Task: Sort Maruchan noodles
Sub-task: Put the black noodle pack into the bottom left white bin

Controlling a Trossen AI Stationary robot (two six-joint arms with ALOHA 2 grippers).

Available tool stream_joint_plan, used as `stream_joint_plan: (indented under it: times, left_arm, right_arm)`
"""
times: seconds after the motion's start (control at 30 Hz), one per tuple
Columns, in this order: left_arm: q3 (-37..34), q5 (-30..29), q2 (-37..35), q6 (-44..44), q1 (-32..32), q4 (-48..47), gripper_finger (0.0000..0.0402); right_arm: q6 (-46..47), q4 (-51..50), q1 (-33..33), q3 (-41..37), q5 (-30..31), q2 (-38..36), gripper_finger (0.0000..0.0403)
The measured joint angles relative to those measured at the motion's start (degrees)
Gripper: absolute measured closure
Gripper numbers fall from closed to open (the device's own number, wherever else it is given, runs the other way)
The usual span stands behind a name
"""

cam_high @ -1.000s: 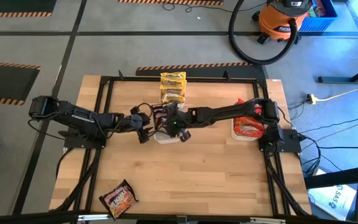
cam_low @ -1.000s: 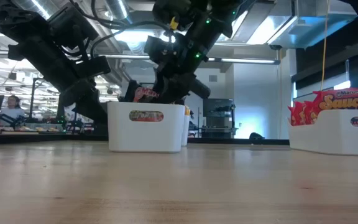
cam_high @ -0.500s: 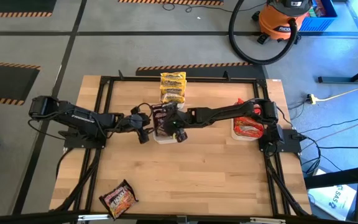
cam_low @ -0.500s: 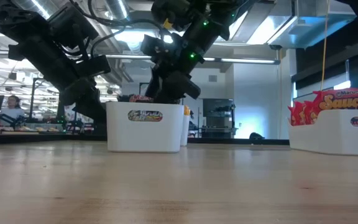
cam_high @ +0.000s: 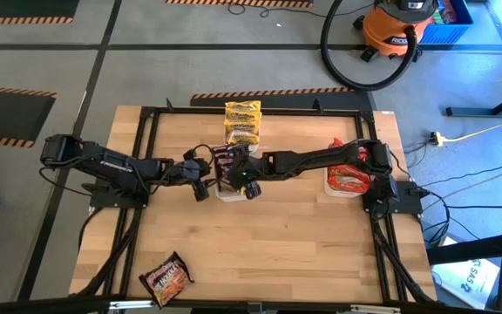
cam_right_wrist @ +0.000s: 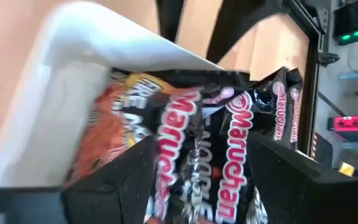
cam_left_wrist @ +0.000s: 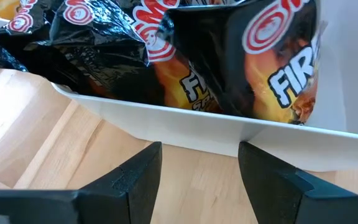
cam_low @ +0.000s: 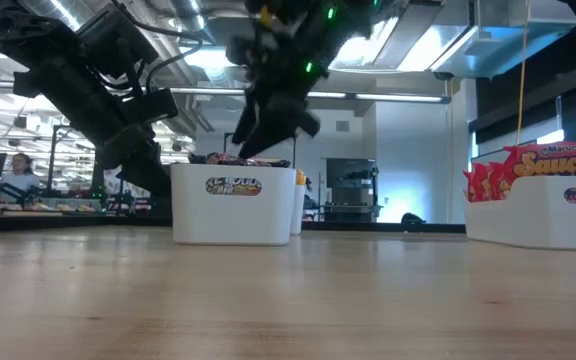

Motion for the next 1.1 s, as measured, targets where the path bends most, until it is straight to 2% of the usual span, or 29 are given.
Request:
stream_joint_plan:
  times: [0.17,0.33,0.47,0.57,0.67,0.8,0.93,1.1]
  left_arm:
    - [0.0,0.0,0.0,-0.1,0.0,-0.1,0.0195]
    - [0.1,-0.1,-0.4,-0.4,-0.5,-1.7,0.0195]
    - [2.2,0.5,-2.7,-3.5,-1.7,-10.4,0.0195]
    - [4.9,2.7,-5.1,-6.5,-3.3,-17.7,0.0195]
    - [7.4,6.8,-7.0,-9.3,-5.3,-22.6,0.0195]
    - [10.3,15.7,-7.7,-11.6,-8.0,-26.6,0.0195]
    - [12.0,26.5,-7.6,-16.7,-9.5,-26.8,0.0195]
    - [12.2,43.1,-7.5,-30.1,-11.6,-31.1,0.0195]
  right_arm:
    - [4.2,-10.5,3.0,5.4,0.6,-1.0,0.0171]
    - [13.0,-24.1,6.5,7.6,4.2,-2.3,0.0171]
    - [25.2,-36.7,9.0,5.7,4.1,-3.8,0.0172]
    - [33.4,-41.6,11.0,2.4,3.9,-4.5,0.0172]
    - [37.2,-41.0,13.7,-2.4,4.6,-6.1,0.0172]
    - [40.5,-35.1,17.5,-9.5,5.0,-8.6,0.0172]
    - [43.3,-28.2,20.8,-16.2,7.0,-11.7,0.0172]
    - [48.6,-24.0,23.9,-21.3,8.6,-13.4,0.0172]
